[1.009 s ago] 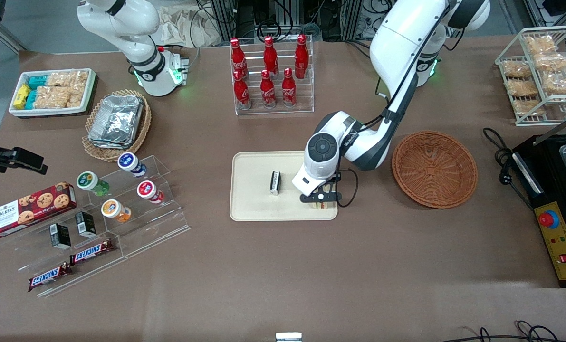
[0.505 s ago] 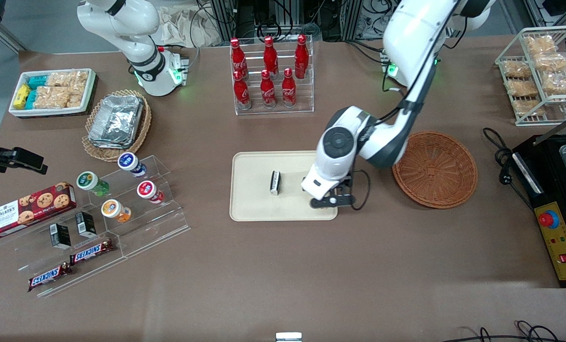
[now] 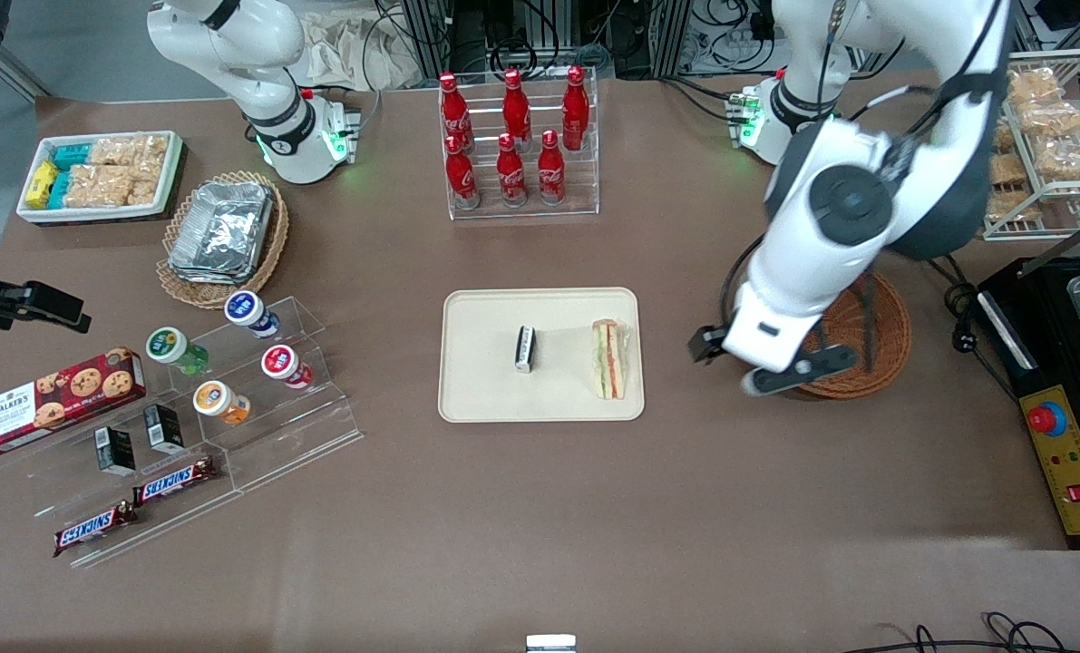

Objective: Place sandwich from basket to tray

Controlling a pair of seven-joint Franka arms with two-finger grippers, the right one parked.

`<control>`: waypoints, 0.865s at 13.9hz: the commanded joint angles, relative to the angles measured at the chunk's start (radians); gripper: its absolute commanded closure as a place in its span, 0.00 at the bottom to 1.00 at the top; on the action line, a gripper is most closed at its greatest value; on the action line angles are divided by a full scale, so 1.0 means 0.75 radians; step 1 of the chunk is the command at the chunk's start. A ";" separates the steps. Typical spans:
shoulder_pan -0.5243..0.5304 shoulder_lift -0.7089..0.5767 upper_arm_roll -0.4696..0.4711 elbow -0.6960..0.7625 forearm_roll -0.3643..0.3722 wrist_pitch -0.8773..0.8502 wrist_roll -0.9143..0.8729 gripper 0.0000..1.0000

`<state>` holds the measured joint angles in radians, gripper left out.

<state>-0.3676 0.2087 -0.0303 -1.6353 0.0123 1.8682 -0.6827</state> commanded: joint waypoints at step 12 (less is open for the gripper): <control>0.253 -0.354 0.175 -0.031 0.006 -0.384 0.902 0.00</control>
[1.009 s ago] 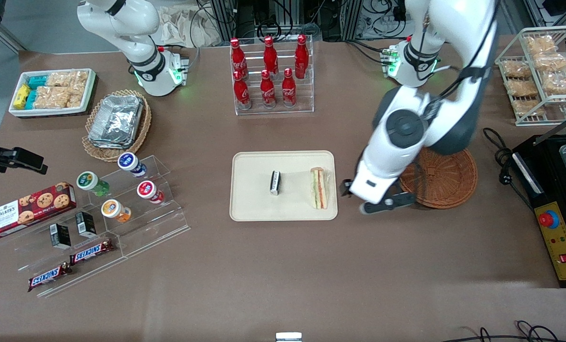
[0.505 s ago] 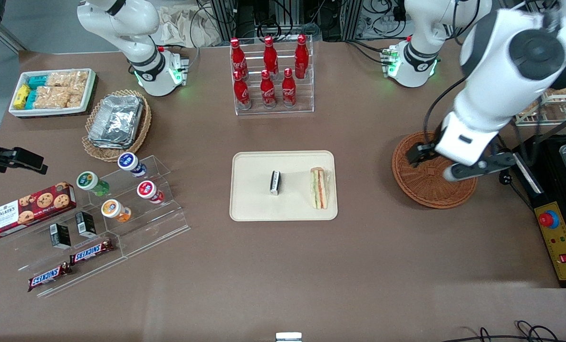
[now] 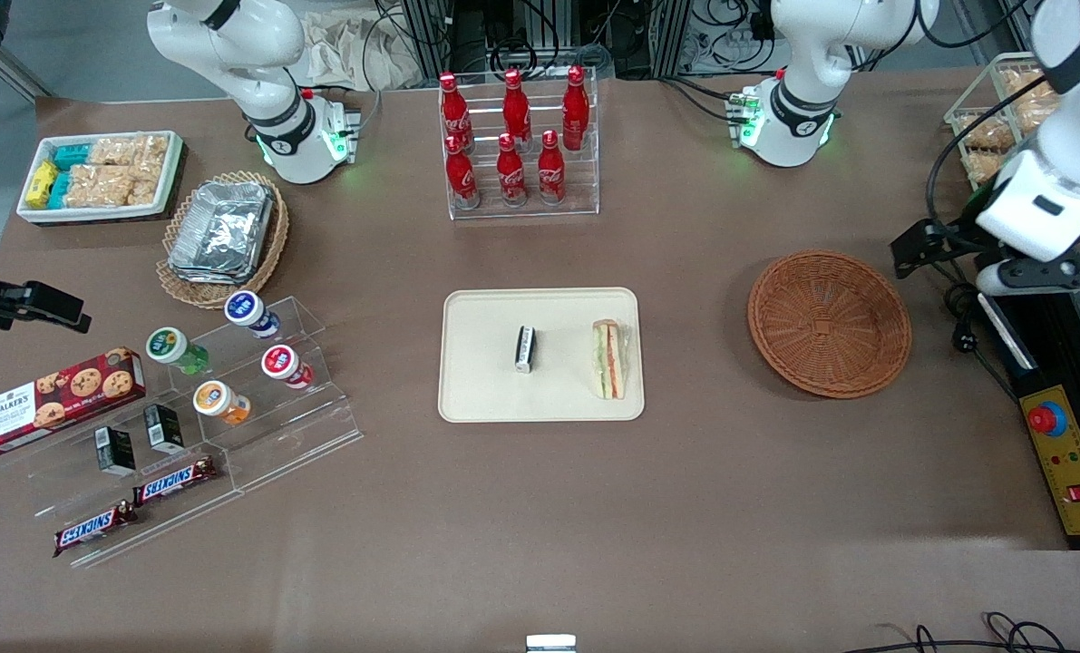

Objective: Place sandwich from basket to tray

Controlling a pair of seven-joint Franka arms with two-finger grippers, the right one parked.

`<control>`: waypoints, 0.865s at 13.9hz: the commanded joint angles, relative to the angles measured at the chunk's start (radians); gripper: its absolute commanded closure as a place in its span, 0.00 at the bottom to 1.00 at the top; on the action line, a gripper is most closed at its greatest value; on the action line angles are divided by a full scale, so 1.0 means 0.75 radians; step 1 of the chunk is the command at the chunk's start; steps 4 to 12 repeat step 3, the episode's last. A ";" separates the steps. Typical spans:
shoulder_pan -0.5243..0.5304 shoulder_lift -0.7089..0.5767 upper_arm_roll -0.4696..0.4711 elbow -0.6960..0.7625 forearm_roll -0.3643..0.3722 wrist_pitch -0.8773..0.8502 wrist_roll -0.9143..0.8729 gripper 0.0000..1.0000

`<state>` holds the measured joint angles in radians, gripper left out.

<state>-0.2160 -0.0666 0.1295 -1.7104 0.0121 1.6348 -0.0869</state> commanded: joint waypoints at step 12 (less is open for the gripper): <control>0.140 0.046 -0.127 0.110 -0.002 -0.085 0.130 0.00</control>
